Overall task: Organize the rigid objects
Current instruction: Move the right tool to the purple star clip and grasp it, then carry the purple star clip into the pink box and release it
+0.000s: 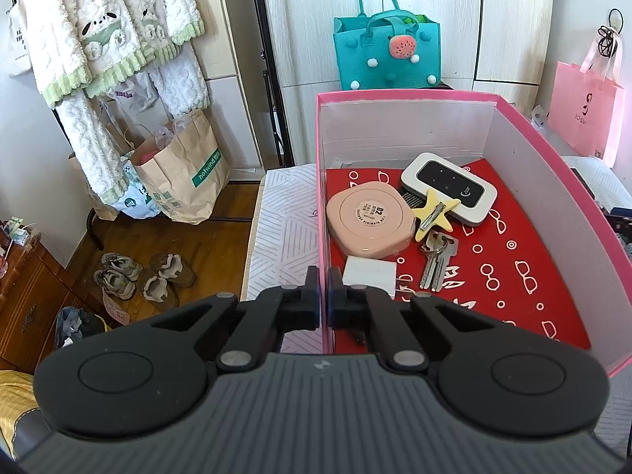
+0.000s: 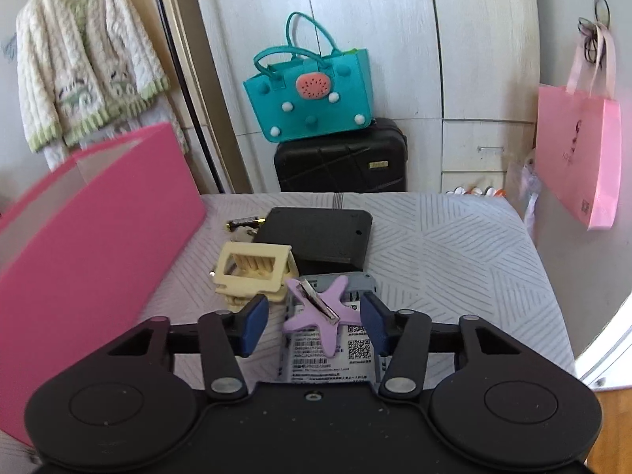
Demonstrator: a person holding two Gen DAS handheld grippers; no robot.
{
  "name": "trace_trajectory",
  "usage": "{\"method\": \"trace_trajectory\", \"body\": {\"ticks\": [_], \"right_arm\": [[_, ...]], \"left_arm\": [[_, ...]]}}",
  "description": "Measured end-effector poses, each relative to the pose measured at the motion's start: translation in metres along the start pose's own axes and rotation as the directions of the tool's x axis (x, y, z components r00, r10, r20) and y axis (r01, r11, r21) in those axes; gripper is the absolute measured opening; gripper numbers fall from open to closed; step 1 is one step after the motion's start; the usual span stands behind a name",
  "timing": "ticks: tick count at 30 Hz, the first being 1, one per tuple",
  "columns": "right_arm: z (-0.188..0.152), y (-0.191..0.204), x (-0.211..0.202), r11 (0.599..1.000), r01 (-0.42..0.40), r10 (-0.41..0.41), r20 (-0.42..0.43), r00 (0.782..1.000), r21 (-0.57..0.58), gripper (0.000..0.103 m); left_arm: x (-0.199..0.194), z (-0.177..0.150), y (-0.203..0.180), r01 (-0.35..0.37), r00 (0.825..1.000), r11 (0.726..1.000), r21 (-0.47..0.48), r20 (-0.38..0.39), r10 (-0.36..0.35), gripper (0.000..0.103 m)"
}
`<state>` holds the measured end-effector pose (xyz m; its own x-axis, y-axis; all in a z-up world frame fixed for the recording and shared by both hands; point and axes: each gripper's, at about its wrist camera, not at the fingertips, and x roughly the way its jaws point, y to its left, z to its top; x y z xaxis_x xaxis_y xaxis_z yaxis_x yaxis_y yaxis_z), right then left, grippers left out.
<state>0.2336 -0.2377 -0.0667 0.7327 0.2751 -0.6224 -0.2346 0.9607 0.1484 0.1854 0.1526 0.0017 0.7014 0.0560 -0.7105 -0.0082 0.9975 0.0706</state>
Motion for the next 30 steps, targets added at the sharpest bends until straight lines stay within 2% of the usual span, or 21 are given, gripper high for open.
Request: {"method": "trace_trajectory", "body": {"ticks": [7,10,11,12,20,26,30], "right_arm": [[-0.005,0.012,0.004,0.996,0.061,-0.060,0.020,0.998,-0.061,0.054],[-0.007,0.012,-0.002,0.996,0.069,-0.067,0.038,0.997,-0.054,0.037],[-0.007,0.012,-0.006,0.997,0.056,-0.053,0.056,0.997,-0.046,0.027],[-0.007,0.012,-0.011,0.998,0.046,-0.043,0.068,0.997,-0.037,0.026],[-0.006,0.004,-0.023,0.998,-0.030,0.025,0.081,0.996,0.059,0.016],[-0.002,0.012,-0.033,0.997,-0.043,0.037,0.097,0.995,0.058,0.016],[0.004,0.020,-0.045,0.993,-0.096,0.088,0.117,0.989,0.067,0.016]], "left_arm": [[0.000,0.000,0.000,0.005,1.000,1.000,-0.003,0.000,-0.005,0.003],[0.000,0.000,0.000,0.006,1.000,1.000,-0.005,0.001,-0.006,0.003],[0.000,0.000,0.000,0.006,1.000,1.000,-0.005,-0.001,-0.006,0.003],[0.000,0.000,0.000,0.007,1.000,1.000,-0.007,-0.002,-0.007,0.003],[0.002,0.000,-0.001,0.011,1.000,1.000,-0.010,-0.001,-0.011,0.003],[0.004,0.000,-0.004,0.015,1.000,1.000,-0.012,-0.003,-0.015,0.003],[0.005,0.000,-0.006,0.017,1.000,1.000,-0.012,-0.003,-0.017,0.003]]}}
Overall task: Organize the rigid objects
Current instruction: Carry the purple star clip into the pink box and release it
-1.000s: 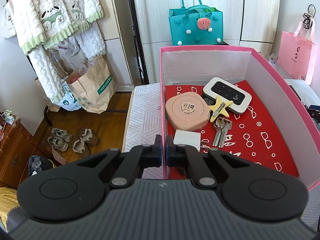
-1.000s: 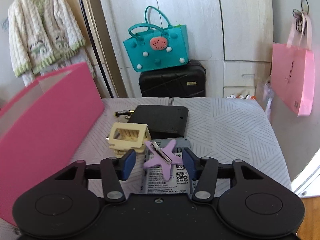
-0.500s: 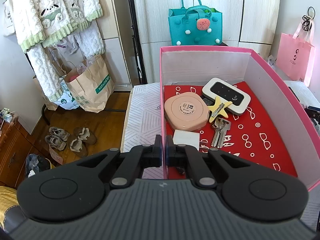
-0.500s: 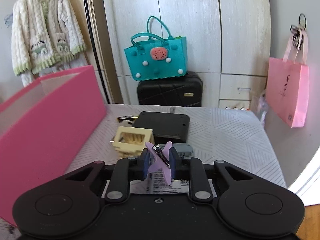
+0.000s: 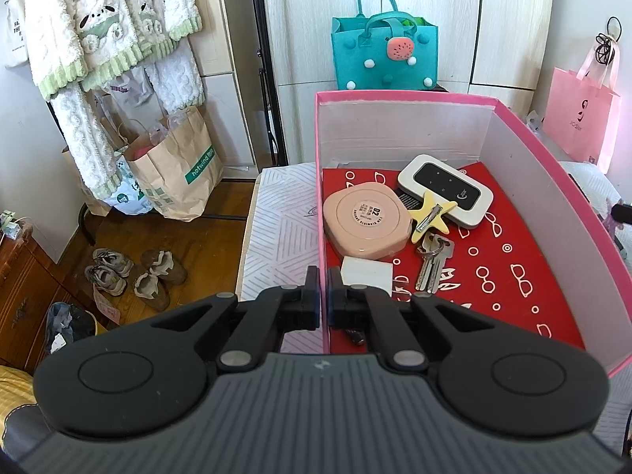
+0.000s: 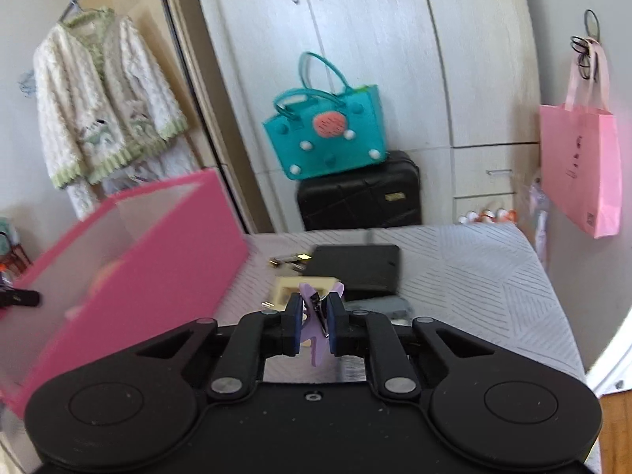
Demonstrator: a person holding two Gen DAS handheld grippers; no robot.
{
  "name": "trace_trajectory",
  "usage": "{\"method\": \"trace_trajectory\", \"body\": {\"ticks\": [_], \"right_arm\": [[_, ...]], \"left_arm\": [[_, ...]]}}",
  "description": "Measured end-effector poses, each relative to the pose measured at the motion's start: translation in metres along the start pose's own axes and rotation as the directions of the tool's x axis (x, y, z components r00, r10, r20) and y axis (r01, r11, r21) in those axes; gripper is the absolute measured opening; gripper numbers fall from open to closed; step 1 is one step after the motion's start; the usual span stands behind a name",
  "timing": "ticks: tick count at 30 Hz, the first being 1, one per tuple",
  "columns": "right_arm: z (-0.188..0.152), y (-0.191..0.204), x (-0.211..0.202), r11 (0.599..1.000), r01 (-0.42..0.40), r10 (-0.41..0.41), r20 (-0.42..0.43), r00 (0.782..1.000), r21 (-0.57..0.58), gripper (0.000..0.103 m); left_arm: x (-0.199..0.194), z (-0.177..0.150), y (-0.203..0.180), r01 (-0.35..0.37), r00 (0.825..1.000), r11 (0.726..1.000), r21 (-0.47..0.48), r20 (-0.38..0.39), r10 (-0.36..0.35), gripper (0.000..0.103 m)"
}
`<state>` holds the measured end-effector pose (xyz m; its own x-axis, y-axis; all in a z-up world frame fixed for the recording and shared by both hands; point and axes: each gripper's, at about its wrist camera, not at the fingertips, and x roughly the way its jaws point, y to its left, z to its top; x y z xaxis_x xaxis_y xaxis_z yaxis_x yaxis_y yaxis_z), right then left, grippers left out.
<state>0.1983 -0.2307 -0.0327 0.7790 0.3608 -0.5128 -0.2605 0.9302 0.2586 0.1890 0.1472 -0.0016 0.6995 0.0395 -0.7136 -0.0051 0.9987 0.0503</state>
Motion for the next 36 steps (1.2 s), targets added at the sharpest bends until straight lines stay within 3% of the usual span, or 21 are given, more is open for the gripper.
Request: {"method": "trace_trajectory", "body": {"ticks": [5,6,8,9,13,17,24,29,35,36], "right_arm": [[0.018,0.030,-0.023,0.991,-0.127,0.128,0.056,0.990,-0.031,0.016],[0.023,0.036,-0.026,0.982,-0.188,0.190,0.058,0.980,-0.033,0.016],[0.034,0.040,-0.026,0.933,-0.360,0.359,0.037,0.932,0.021,0.016],[0.039,0.044,-0.025,0.915,-0.402,0.401,0.031,0.916,0.034,0.016],[0.051,0.070,-0.009,0.864,-0.504,0.504,-0.037,0.863,0.017,0.016],[0.048,0.107,0.018,0.851,-0.524,0.516,-0.136,0.845,-0.024,0.016],[0.038,0.140,0.063,0.867,-0.489,0.449,-0.277,0.849,-0.093,0.016],[0.039,0.148,0.073,0.875,-0.457,0.394,-0.314,0.864,-0.158,0.016],[0.038,0.154,0.064,0.877,-0.358,0.268,-0.292,0.918,-0.321,0.015],[0.039,0.153,0.061,0.881,-0.342,0.256,-0.277,0.926,-0.328,0.021]], "left_arm": [[0.002,0.000,0.001,0.008,1.000,1.000,-0.011,-0.006,-0.008,0.004],[0.003,0.000,0.001,0.013,1.000,1.000,-0.017,-0.009,-0.013,0.004],[0.004,0.000,0.001,0.019,1.000,1.000,-0.021,-0.008,-0.019,0.004],[0.004,0.000,0.001,0.023,1.000,0.999,-0.024,-0.009,-0.023,0.004],[0.002,0.000,0.004,0.033,0.999,0.999,-0.030,-0.008,-0.033,0.004],[0.000,0.000,0.007,0.041,0.999,0.999,-0.035,-0.008,-0.042,0.004],[-0.005,-0.002,0.012,0.052,0.999,0.998,-0.037,-0.001,-0.052,0.005],[-0.005,-0.001,0.012,0.054,0.999,0.998,-0.033,-0.001,-0.054,0.005],[-0.005,-0.001,0.011,0.055,0.998,0.998,-0.039,0.000,-0.055,0.005],[-0.005,-0.001,0.012,0.057,0.998,0.998,-0.042,0.001,-0.057,0.005]]}}
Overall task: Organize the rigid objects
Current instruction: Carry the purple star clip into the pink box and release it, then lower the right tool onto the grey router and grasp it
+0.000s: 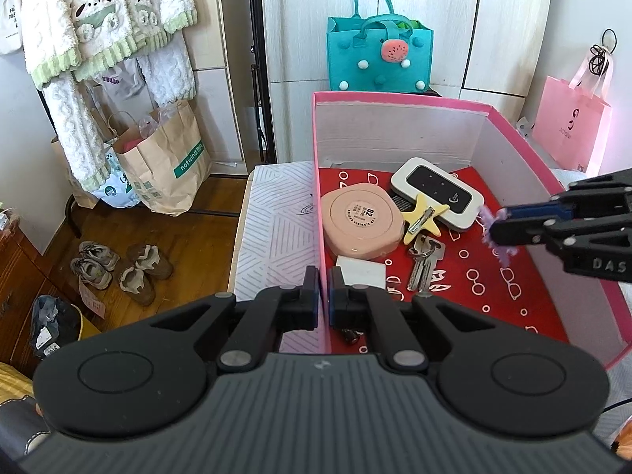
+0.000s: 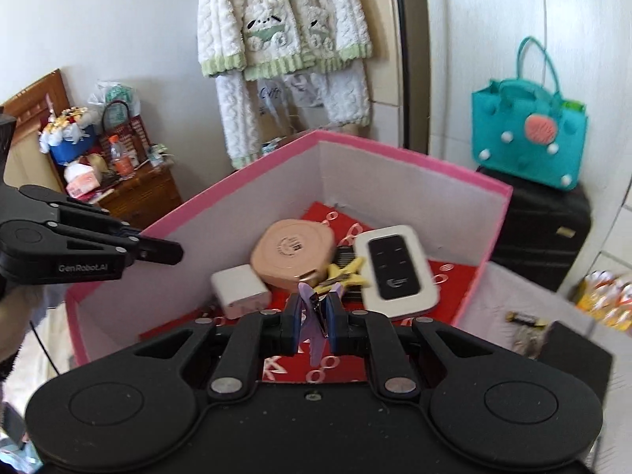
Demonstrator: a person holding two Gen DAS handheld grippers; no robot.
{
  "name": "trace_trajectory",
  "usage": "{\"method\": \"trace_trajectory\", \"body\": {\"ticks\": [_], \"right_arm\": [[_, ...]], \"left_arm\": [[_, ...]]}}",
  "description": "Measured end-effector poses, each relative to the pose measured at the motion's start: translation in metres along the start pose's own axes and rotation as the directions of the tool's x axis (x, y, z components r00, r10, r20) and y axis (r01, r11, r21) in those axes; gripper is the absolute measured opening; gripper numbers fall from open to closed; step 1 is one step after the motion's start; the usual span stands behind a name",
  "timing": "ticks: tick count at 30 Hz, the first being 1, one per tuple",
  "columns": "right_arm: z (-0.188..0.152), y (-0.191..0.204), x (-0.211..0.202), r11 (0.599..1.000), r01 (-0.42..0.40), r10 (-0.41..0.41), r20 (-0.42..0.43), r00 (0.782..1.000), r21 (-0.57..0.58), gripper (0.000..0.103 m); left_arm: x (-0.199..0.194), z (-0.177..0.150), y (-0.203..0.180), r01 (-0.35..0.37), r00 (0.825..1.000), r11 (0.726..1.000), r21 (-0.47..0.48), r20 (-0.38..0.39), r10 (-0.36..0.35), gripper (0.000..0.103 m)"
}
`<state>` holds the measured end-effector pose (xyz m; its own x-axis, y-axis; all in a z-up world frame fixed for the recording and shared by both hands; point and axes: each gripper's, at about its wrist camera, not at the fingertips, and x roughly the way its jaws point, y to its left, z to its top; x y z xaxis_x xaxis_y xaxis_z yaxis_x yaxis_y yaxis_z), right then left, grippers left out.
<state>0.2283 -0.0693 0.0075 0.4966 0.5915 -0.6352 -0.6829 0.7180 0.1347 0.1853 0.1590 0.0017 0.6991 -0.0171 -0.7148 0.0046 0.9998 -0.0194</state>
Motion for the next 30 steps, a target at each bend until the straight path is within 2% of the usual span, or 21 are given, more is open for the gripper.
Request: {"method": "trace_trajectory", "body": {"ticks": [2,4,8,10,11,14,21,25,27,30], "right_arm": [[-0.002,-0.004,-0.008,0.998,0.060,-0.061,0.020,0.998,0.012,0.026],[-0.006,-0.012,-0.020,0.996,0.083,-0.085,0.051,0.995,0.033,0.027],[-0.015,-0.032,-0.048,0.990,0.020,-0.037,0.122,0.992,0.142,0.027],[-0.023,-0.040,-0.063,0.984,-0.009,-0.020,0.160,0.987,0.179,0.034],[-0.027,-0.043,-0.069,0.982,-0.001,-0.031,0.170,0.985,0.189,0.038],[-0.044,-0.052,-0.088,0.978,0.081,-0.116,0.183,0.976,0.191,0.039],[-0.085,-0.091,-0.104,0.935,0.230,-0.268,0.112,0.957,0.270,0.043],[-0.107,-0.106,-0.099,0.918,0.264,-0.293,0.054,0.955,0.296,0.047],[-0.114,-0.109,-0.092,0.914,0.294,-0.313,0.023,0.950,0.280,0.053],[-0.118,-0.108,-0.077,0.905,0.368,-0.373,-0.021,0.928,0.211,0.061]], "left_arm": [[0.000,0.001,0.000,0.002,1.000,1.000,-0.006,-0.002,-0.002,0.005],[0.001,0.001,0.002,0.002,1.000,1.000,-0.005,-0.002,-0.002,0.005],[0.002,0.000,0.002,-0.001,1.000,1.000,-0.001,-0.005,0.001,0.005],[0.002,0.000,0.003,-0.002,1.000,1.000,-0.004,-0.008,0.002,0.005],[0.002,0.000,0.003,-0.002,1.000,1.000,-0.005,-0.010,0.002,0.005],[0.002,0.001,0.003,-0.003,1.000,1.000,-0.005,-0.010,0.003,0.005],[0.001,0.001,0.003,-0.010,1.000,1.000,-0.006,-0.011,0.010,0.005],[0.002,0.002,0.003,-0.010,1.000,1.000,-0.016,-0.015,0.010,0.005],[0.002,0.003,0.002,-0.016,1.000,1.000,-0.015,-0.015,0.016,0.005],[0.003,0.005,0.001,-0.021,1.000,1.000,-0.014,-0.015,0.021,0.005]]}}
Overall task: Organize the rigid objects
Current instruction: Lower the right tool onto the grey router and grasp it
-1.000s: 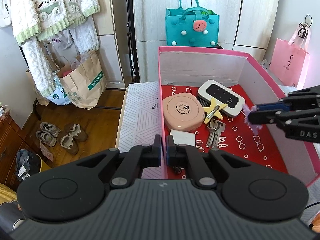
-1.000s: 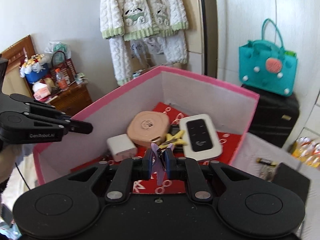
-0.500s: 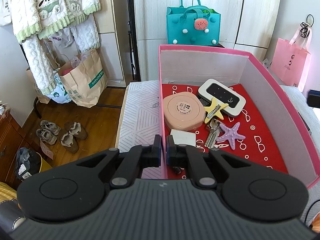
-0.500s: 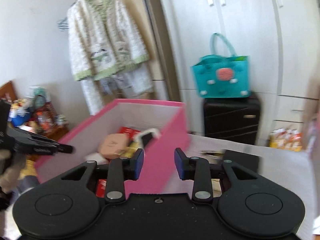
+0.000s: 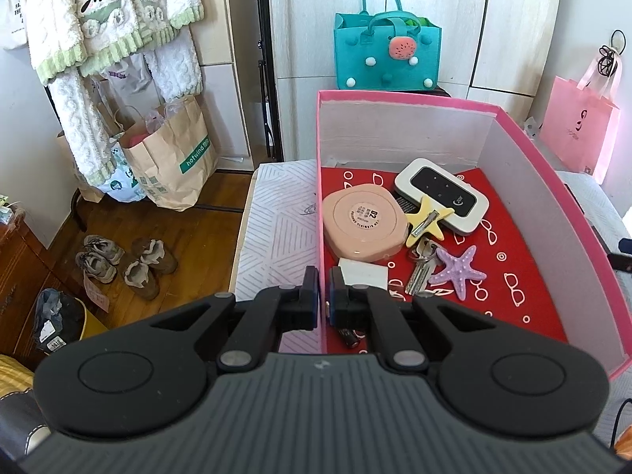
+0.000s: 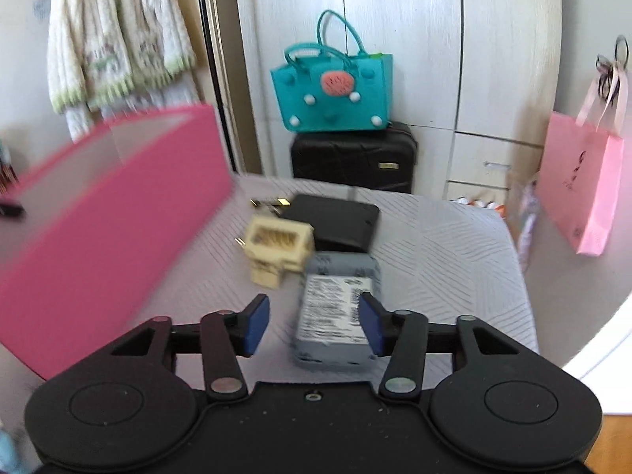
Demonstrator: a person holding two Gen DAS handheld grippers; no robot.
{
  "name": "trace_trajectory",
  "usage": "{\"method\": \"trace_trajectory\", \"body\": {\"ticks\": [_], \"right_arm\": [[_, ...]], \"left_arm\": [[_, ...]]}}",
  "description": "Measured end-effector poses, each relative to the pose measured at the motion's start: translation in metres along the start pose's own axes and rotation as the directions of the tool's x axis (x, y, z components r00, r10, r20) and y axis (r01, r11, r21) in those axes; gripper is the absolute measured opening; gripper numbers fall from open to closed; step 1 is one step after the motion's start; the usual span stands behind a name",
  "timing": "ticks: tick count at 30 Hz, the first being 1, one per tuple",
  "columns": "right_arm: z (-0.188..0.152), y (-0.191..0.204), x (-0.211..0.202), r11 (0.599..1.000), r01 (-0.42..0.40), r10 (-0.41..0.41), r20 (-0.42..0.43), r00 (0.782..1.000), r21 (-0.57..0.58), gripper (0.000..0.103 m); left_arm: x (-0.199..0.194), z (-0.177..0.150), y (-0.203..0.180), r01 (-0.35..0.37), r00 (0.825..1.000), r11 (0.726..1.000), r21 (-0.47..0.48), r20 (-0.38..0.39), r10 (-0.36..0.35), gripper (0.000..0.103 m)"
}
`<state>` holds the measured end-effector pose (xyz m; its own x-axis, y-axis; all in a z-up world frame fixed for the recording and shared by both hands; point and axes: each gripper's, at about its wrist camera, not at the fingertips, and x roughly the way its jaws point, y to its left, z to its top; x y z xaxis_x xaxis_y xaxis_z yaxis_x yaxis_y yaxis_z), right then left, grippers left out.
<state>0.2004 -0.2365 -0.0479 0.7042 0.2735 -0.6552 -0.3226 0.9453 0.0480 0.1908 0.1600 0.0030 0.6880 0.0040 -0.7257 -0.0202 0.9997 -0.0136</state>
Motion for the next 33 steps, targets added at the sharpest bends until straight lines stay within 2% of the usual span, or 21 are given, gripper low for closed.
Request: {"method": "trace_trajectory", "body": {"ticks": [4,10,14,16,17,18,25,29,33], "right_arm": [[-0.006,0.000,0.015,0.996,0.064,-0.065,-0.005,0.998,-0.059,0.065],[0.001,-0.016,0.032,0.996,0.002,-0.001,-0.015,1.000,0.091,0.070],[0.000,-0.014,0.044,0.995,0.034,-0.031,-0.040,0.999,0.091,0.071],[-0.002,-0.012,0.046,0.997,0.047,-0.046,-0.021,0.999,0.067,0.071],[-0.004,-0.010,0.046,0.997,0.053,-0.052,-0.017,0.998,0.057,0.070],[-0.005,-0.009,0.045,0.997,0.055,-0.054,-0.015,0.998,0.051,0.064],[-0.016,-0.004,0.025,0.999,0.021,-0.020,-0.051,0.999,0.035,0.064],[-0.020,0.003,0.016,1.000,0.008,-0.006,-0.078,0.997,0.028,0.067],[-0.023,0.004,0.021,1.000,-0.005,0.006,-0.044,0.999,0.013,0.074]], "left_arm": [[0.000,0.000,-0.001,-0.004,1.000,1.000,0.005,0.000,0.004,0.005],[0.000,0.000,-0.001,-0.006,1.000,1.000,0.006,0.003,0.006,0.005],[0.000,0.001,-0.001,-0.007,1.000,1.000,0.010,0.006,0.007,0.005],[0.000,0.001,-0.001,-0.007,1.000,1.000,0.015,0.007,0.007,0.005],[0.000,0.001,-0.001,-0.007,1.000,1.000,0.018,0.007,0.007,0.006],[0.000,0.001,-0.001,-0.006,1.000,1.000,0.020,0.007,0.006,0.006],[0.000,0.001,-0.001,-0.007,1.000,1.000,0.019,0.007,0.007,0.006],[0.000,0.001,-0.001,-0.007,1.000,1.000,0.018,0.007,0.007,0.006],[0.000,0.001,-0.001,-0.006,1.000,1.000,0.018,0.006,0.005,0.006]]}}
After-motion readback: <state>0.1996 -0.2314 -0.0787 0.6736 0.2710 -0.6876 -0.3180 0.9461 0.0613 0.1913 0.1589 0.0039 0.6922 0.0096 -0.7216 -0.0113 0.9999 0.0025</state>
